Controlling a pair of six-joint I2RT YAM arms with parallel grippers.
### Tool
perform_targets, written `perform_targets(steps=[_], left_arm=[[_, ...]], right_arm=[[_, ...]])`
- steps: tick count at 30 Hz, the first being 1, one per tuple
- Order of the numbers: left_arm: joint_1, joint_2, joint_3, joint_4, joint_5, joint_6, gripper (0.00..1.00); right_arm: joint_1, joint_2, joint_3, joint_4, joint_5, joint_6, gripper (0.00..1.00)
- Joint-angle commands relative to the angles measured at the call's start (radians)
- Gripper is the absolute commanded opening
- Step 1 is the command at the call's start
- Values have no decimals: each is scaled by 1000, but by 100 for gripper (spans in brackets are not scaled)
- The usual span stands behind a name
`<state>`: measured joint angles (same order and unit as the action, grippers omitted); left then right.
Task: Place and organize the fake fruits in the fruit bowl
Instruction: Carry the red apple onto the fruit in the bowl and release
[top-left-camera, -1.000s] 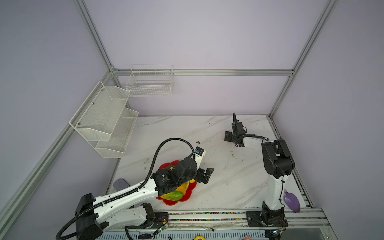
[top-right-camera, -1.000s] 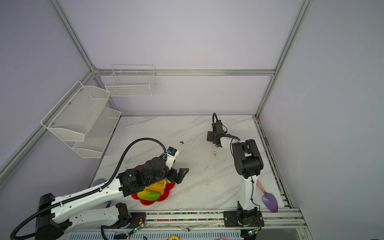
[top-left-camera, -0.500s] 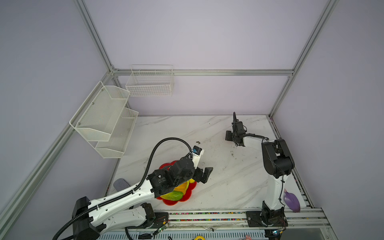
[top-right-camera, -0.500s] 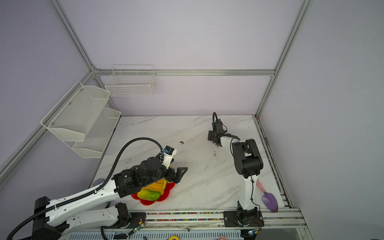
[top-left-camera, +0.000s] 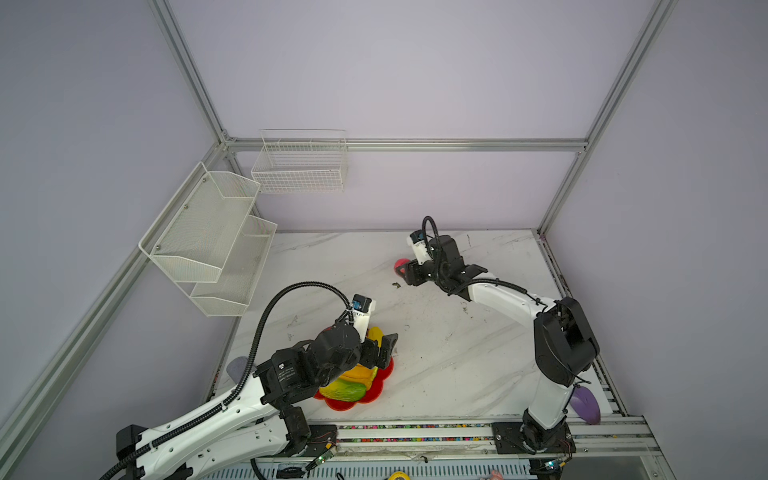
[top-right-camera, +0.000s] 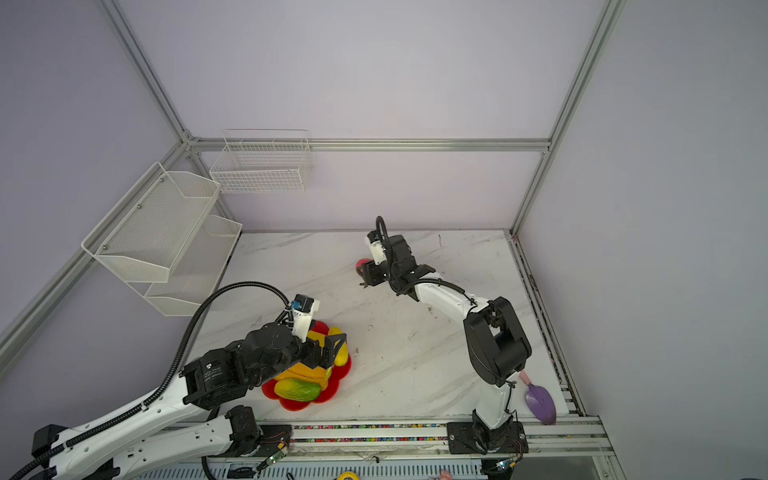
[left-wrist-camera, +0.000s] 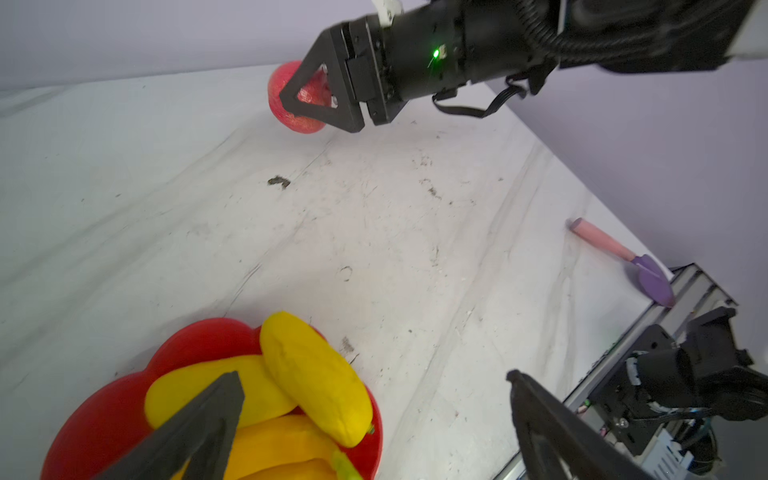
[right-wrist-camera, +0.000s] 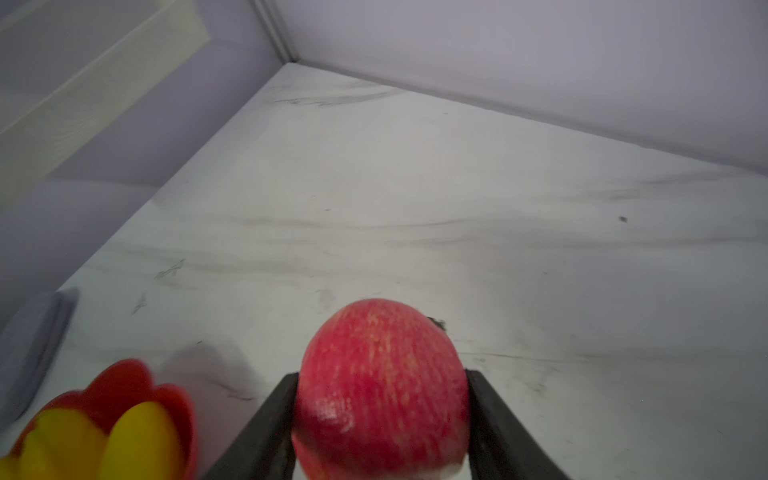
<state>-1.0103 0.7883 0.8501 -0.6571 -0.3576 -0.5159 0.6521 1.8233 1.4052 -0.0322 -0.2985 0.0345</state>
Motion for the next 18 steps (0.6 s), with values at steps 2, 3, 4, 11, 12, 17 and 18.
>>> perform_targets(steps=[2, 3, 4, 11, 12, 17, 18], left_arm=[[4, -101, 46, -188, -104, -84, 100], [4, -132, 42, -204, -116, -92, 100], [4, -161, 40, -220, -127, -99, 100], [4, -309, 64, -345, -172, -134, 100], [4, -323, 63, -351, -170, -134, 100], [4, -356, 60, -368, -179, -135, 100], [4, -359, 60, -371, -180, -135, 100]], right_arm=[[113, 34, 90, -101, -124, -69, 58], [139, 41, 107, -110, -130, -71, 58], [162, 52, 128, -125, -135, -81, 58], [287, 154, 240, -292, -105, -138, 58], [299, 157, 238, -306, -105, -144, 58], [358, 157, 235, -406, -85, -191, 58], [365, 157, 237, -432, -78, -206, 58]])
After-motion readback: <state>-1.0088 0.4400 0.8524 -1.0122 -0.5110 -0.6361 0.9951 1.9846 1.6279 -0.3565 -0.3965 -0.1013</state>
